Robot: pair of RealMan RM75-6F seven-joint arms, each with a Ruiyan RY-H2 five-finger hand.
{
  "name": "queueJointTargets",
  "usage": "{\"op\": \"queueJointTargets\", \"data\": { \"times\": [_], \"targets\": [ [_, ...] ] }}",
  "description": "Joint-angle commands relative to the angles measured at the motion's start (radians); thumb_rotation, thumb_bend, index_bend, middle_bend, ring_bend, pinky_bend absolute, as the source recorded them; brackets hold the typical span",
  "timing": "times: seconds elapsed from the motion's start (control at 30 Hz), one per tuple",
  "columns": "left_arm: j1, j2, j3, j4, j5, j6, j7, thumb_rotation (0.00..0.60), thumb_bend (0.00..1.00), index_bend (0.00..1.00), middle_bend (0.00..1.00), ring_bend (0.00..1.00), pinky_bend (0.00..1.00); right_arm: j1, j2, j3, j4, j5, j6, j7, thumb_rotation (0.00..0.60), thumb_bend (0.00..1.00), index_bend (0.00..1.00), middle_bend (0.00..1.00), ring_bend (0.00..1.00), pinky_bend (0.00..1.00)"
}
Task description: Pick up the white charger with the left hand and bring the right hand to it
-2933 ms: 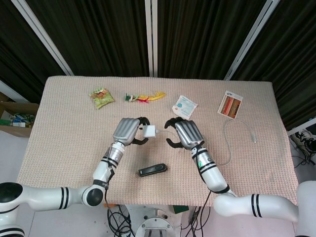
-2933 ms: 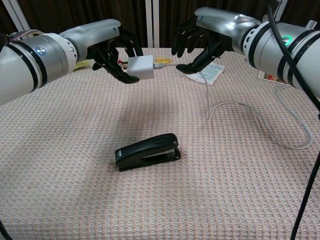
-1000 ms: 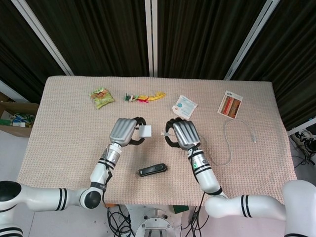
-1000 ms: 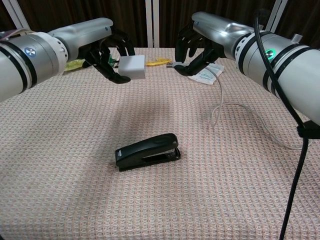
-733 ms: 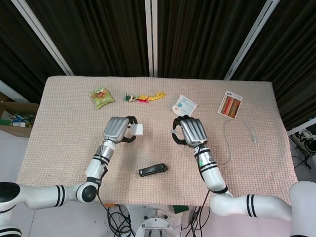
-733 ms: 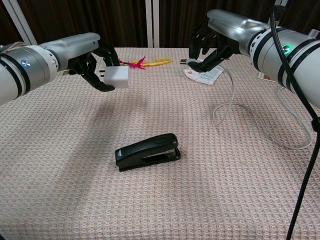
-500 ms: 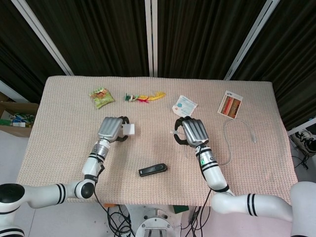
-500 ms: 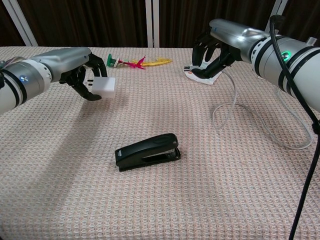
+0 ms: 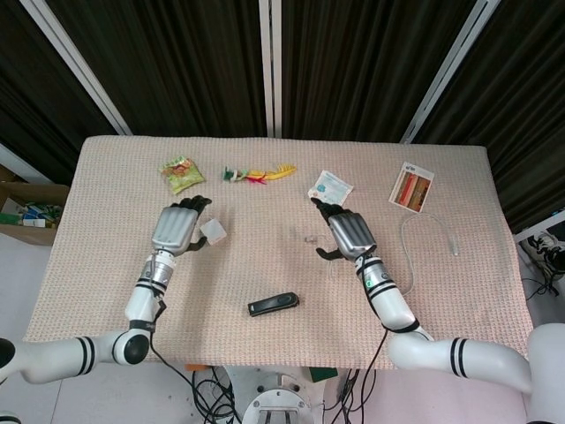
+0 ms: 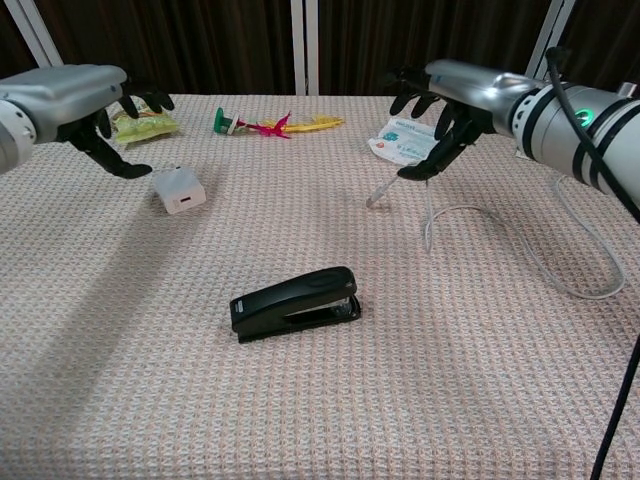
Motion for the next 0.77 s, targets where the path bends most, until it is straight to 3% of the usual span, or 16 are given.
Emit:
{"op": "queueJointTargets", "data": {
  "times": [0.03,0.17,0.3,0.47,0.63,0.77],
  "targets": [
    [0.067,0.085,0.023,-0.048,0.053,0.078,-0.020,0.600,0.22,0.20,0.18,0.21,0.39,-0.065,0.118,-0.017,-0.054,-0.094,0.013,0.102,0.600,0.24,0.00,0.18,0.15,0.34],
    [0.159,0.191,0.064,-0.083,0.124,0.161,-0.089,0.600,0.22,0.23,0.20,0.21,0.37,-0.159,0.268,-0.048,-0.100,-0.239,0.073,0.235,0.600,0.27,0.04,0.18,0.15,0.33],
    [0.265,0.305,0.124,-0.122,0.201,0.228,-0.191,0.600,0.22,0.23,0.21,0.21,0.32,-0.271,0.400,-0.103,-0.110,-0.397,0.200,0.333,0.600,0.28,0.09,0.18,0.13,0.29],
    [0.406,0.421,0.201,-0.188,0.271,0.304,-0.338,0.600,0.22,0.25,0.21,0.21,0.29,-0.420,0.535,-0.185,-0.130,-0.498,0.331,0.462,0.600,0.30,0.10,0.18,0.11,0.27],
    [0.552,0.440,0.271,-0.179,0.379,0.458,-0.387,0.600,0.22,0.26,0.22,0.21,0.28,-0.556,0.594,-0.259,-0.116,-0.549,0.440,0.572,0.600,0.31,0.10,0.17,0.11,0.26],
    [0.651,0.413,0.313,-0.152,0.465,0.570,-0.395,0.600,0.22,0.27,0.23,0.21,0.28,-0.638,0.578,-0.300,-0.072,-0.579,0.506,0.615,0.600,0.32,0.10,0.17,0.10,0.26]
  ]
}}
